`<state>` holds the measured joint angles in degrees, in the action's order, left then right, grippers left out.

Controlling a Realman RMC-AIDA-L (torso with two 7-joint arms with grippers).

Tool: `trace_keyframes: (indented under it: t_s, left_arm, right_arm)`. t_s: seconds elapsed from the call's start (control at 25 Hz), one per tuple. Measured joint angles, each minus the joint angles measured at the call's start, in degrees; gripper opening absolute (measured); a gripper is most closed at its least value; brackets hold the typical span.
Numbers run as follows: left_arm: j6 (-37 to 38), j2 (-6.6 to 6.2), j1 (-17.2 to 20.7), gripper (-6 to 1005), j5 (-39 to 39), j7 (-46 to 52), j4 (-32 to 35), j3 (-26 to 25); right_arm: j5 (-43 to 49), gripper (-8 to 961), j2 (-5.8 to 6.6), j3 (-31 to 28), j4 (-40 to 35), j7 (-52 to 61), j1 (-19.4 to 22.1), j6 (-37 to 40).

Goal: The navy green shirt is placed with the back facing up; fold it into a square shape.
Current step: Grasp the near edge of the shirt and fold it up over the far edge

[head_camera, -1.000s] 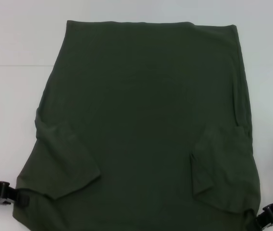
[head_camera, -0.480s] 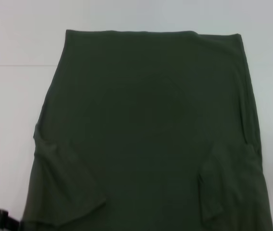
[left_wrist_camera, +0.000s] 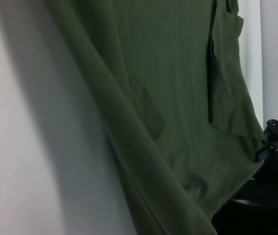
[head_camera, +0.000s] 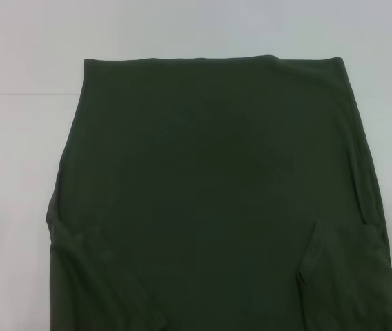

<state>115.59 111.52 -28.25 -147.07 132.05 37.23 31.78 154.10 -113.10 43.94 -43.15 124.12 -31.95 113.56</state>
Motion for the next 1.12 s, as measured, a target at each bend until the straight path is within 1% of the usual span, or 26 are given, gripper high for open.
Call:
trace_keyframes:
  t_s: [0.12,0.24,0.36,0.48,0.56,0.72,0.8,0.84,0.92,1.04,1.12]
  left_arm:
    - [-0.2,-0.02,-0.2,25,1.0,0.0,-0.3,-0.1]
    - [-0.3,-0.32,-0.5,24,4.1,-0.1,-0.3,-0.4]
    - [-1.0,-0.64,-1.1,24,7.2,-0.1,-0.1,-3.2]
    - [-2.4,-0.74,-1.9,24,8.9,-0.1,0.0,-7.7]
    - [-3.6,-0.75,-2.4,25,10.3,-0.1,0.1,-9.5]
    - [-7.1,-0.76,-2.5,25,15.0,-0.1,0.0,-10.5]
    - [-8.3,-0.68,-2.4,25,16.4,-0.2,0.0,-10.5]
    - [-11.4,-0.26,-1.9,25,19.3,-0.9,-0.1,-10.5]
    - [-13.6,0.09,-1.6,25,21.2,-1.8,-0.3,-10.6]
    - [-16.5,0.71,-1.3,25,24.2,-3.4,-1.2,-11.2]
    - [-18.1,0.96,-1.2,25,26.1,-4.7,-2.1,-12.6]
  right_arm:
    - [-0.2,78,0.0,-1.0,0.0,0.0,0.0,0.0]
    - [-0.2,81,0.08,-3.8,0.0,0.1,-0.4,0.0]
    - [-0.3,84,0.37,-7.8,0.1,0.5,-1.0,0.0]
    - [-1.3,88,1.03,-12.3,0.1,0.6,-1.5,0.0]
    - [-3.3,90,1.56,-15.2,0.1,1.0,-1.6,0.0]
    - [-9.2,95,2.76,-19.8,0.2,2.3,-0.9,0.0]
    - [-11.8,97,3.13,-22.4,0.2,2.6,-0.5,-0.1]
    - [-13.0,98,3.24,-24.0,0.4,2.8,-0.2,-0.6]
    - [-14.5,101,3.42,-26.4,1.1,3.1,0.1,-1.7]
    - [-16.4,104,3.8,-28.9,3.3,3.5,0.8,-4.6]
    - [-18.3,106,3.9,-29.6,4.6,3.3,1.2,-6.5]
